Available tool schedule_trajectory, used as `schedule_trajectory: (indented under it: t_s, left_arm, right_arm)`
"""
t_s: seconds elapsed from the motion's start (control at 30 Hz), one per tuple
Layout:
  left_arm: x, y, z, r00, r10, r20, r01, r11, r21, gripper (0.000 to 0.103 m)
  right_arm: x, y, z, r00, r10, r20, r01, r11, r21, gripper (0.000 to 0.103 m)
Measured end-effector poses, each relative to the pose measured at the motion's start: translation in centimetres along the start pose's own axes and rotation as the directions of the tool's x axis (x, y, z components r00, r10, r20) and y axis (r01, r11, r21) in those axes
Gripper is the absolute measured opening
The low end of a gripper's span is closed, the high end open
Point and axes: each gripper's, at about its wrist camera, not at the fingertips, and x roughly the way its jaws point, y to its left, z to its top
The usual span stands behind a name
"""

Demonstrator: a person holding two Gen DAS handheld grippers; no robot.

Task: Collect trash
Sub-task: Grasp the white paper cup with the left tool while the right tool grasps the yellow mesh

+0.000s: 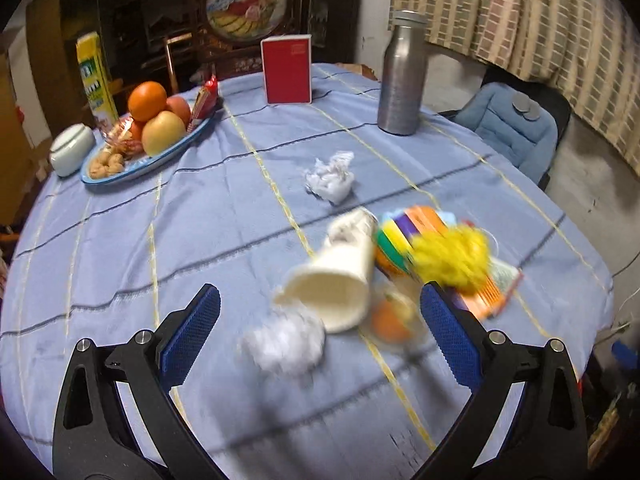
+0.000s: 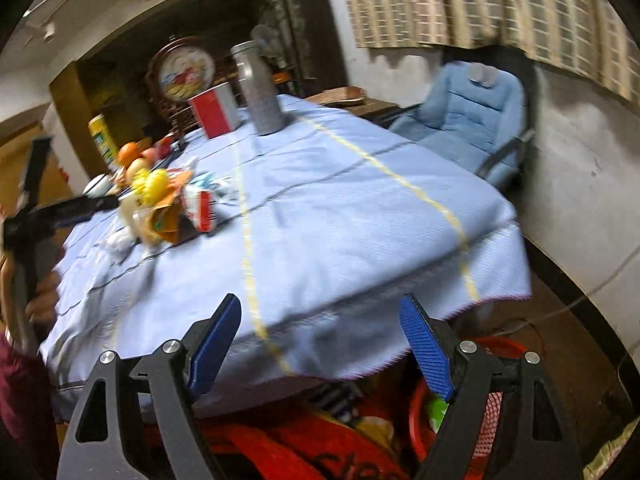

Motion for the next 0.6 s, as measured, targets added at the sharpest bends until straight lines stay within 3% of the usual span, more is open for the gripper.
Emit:
schedule_trajectory:
  t_s: [0.1, 0.17, 0.23, 0.3, 0.47, 0.6]
  left_arm:
    - [1.7, 1.2, 1.2, 0.997, -0.077, -0.01, 0.077, 0.996, -0.038, 0.096]
    - [3.0, 1.6, 1.2, 0.995, -0.096, -0.029, 0.094, 0.994, -0.055, 0.096]
    - [4.7, 2.1, 1.0, 0.99, -0.097, -0.101, 0.089, 0.993, -0.081, 0.097]
    - [5.3, 2.8, 0.8, 0.986, -0.128, -0.11, 0.116, 0.987, -0.115, 0.097]
    - [5.1, 5.8, 0.9, 0.989, -0.097, -0.111, 0.07, 0.972, -0.226, 0.097]
    - [4.4, 8.9, 0.8, 0.995, -0.009, -0.103, -0.026, 0.942, -0.335, 0.097]
  right_arm:
    - [0.2, 1.7, 0.5, 1.0, 0.013, 0.0, -0.013, 0.999, -0.03, 0.081]
    - [0.4, 2.7, 0.8, 1.0, 0.028, -0.007, -0.028, 0.999, -0.046, 0.081]
    - [0.7, 3.5, 1.3, 0.999, 0.049, -0.013, -0.049, 0.997, -0.057, 0.081]
    - [1.2, 4.6, 1.9, 0.997, 0.075, -0.018, -0.076, 0.995, -0.068, 0.081]
    - [3.3, 8.5, 3.4, 0.988, 0.147, -0.048, -0.152, 0.98, -0.125, 0.081]
    - [5.3, 11.3, 4.8, 0.981, 0.181, -0.071, -0.19, 0.969, -0.158, 0.081]
